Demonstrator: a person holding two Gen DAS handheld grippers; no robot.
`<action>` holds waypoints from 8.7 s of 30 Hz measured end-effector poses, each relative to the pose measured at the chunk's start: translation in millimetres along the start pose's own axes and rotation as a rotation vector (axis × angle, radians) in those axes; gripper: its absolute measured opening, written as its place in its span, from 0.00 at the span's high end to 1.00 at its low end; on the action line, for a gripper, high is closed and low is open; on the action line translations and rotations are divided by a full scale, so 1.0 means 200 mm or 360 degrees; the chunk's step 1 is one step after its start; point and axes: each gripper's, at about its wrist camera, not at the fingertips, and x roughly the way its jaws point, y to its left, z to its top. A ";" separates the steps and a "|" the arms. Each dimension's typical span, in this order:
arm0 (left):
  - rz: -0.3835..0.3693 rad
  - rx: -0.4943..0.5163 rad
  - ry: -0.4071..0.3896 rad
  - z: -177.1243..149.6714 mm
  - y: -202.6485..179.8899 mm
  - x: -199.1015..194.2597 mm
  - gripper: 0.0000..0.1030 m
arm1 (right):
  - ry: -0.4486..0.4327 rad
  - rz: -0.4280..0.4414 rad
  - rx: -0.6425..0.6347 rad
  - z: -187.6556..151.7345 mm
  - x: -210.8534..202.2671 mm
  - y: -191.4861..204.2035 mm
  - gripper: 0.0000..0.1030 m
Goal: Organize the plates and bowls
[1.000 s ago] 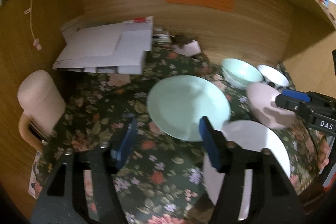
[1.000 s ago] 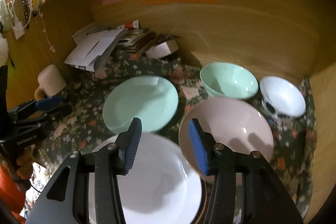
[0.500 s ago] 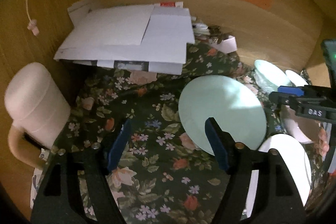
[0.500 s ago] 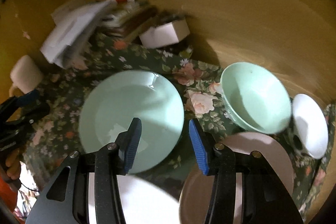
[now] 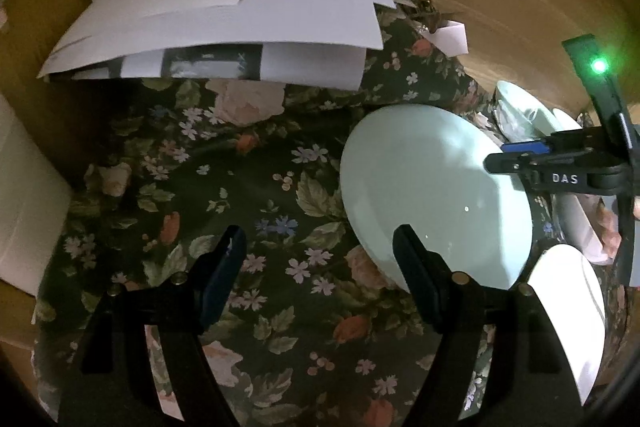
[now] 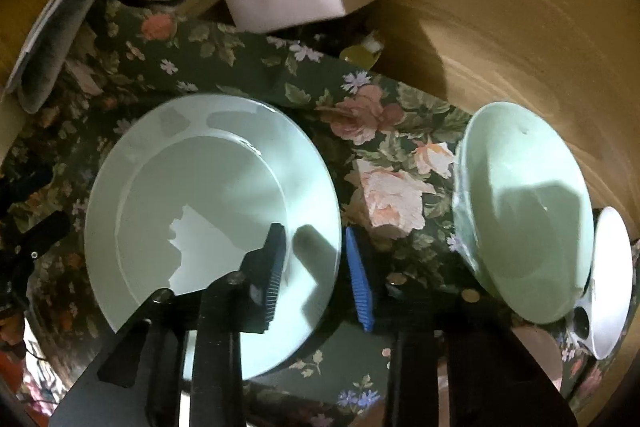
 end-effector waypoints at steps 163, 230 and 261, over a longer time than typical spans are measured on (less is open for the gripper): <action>-0.0193 0.0317 -0.0098 -0.36 -0.59 -0.50 0.46 | -0.0578 0.0120 0.0537 -1.11 -0.64 -0.01 0.74; -0.0357 0.0604 0.0185 0.06 -1.22 0.20 0.79 | -0.0496 0.0100 0.0821 -0.88 -0.38 -0.52 0.75; -0.0376 0.0436 -0.0146 0.02 -0.83 -0.40 0.79 | -0.0749 0.0093 0.0620 -0.82 -0.73 -0.17 0.80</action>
